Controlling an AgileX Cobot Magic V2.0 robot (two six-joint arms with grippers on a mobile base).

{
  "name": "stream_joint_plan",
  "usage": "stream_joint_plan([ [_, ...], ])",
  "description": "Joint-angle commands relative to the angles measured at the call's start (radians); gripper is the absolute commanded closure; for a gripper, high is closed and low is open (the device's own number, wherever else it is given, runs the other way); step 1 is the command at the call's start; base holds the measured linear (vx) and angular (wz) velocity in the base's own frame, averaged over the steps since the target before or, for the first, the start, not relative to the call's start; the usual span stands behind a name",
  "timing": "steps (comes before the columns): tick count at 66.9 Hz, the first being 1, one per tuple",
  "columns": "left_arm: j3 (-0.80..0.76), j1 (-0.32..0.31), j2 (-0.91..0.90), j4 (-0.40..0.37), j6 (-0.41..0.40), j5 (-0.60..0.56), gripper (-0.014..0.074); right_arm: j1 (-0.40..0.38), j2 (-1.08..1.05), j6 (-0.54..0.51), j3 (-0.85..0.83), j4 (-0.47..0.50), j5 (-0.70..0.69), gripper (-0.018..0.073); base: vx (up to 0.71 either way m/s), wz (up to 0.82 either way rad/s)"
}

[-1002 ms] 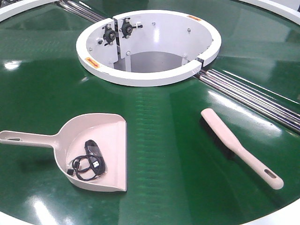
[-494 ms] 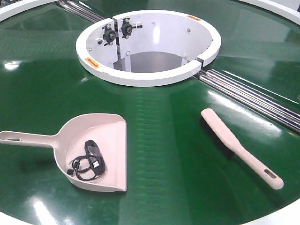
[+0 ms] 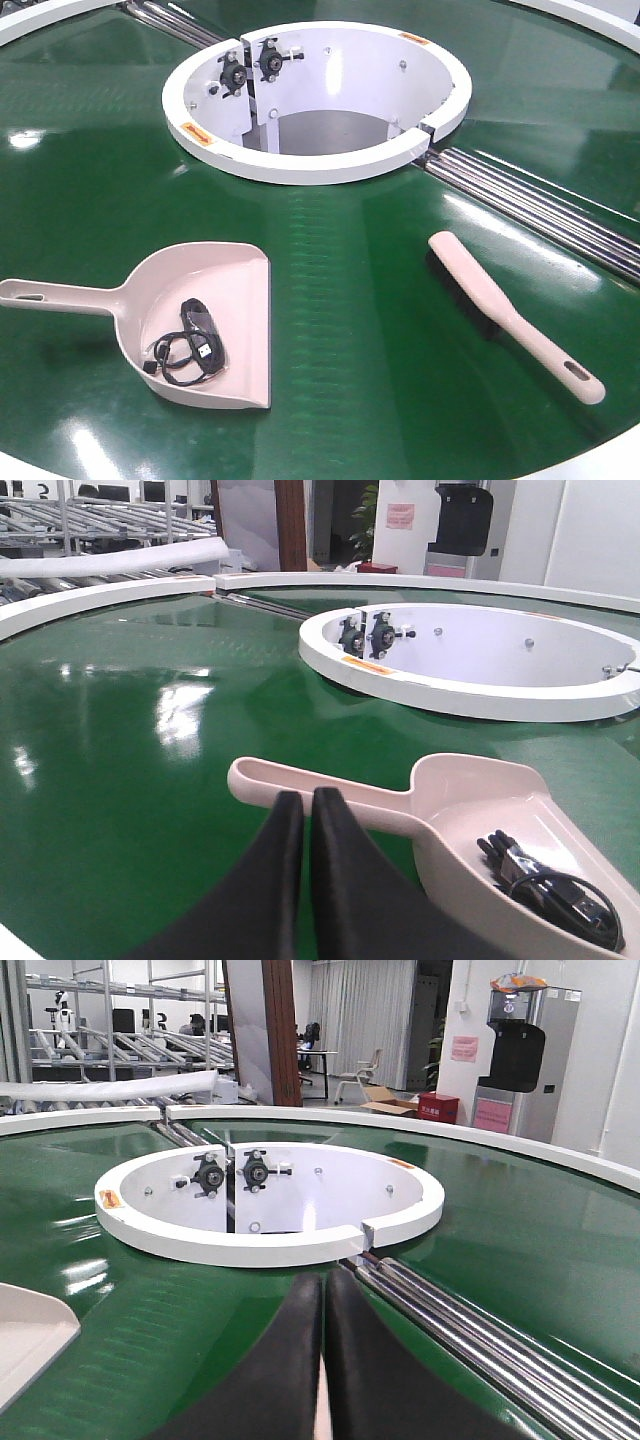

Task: Clean and inspect green conveyor with broom and dustpan

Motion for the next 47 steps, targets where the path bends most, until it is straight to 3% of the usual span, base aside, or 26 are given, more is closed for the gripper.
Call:
stream_joint_plan([
  [1,0.009,-0.005,-0.014,-0.001,-0.011,-0.066,0.0603,-0.003,0.012,-0.009,-0.026,0.002,-0.073,0.0568,0.0,0.0],
  [19,0.009,-0.005,-0.014,-0.001,-0.011,-0.066,0.0603,-0.003,0.012,-0.013,-0.026,-0.002,-0.07,0.0568,0.0,0.0],
  [26,0.009,-0.005,-0.014,-0.001,-0.011,-0.066,0.0603,-0.019,-0.01,-0.065,0.02,-0.112,-0.074,0.0568,0.0,0.0],
  [36,0.009,-0.005,-0.014,-0.001,-0.011,-0.066,0.0603,-0.097,-0.051,0.016,0.15,-0.13,-0.142,0.0568,0.0,0.0],
  [47,0.009,-0.005,-0.014,-0.001,-0.011,-0.066,0.0603,-0.105,-0.113,0.095,0.254,-0.144,-0.16,0.0568,0.0,0.0],
])
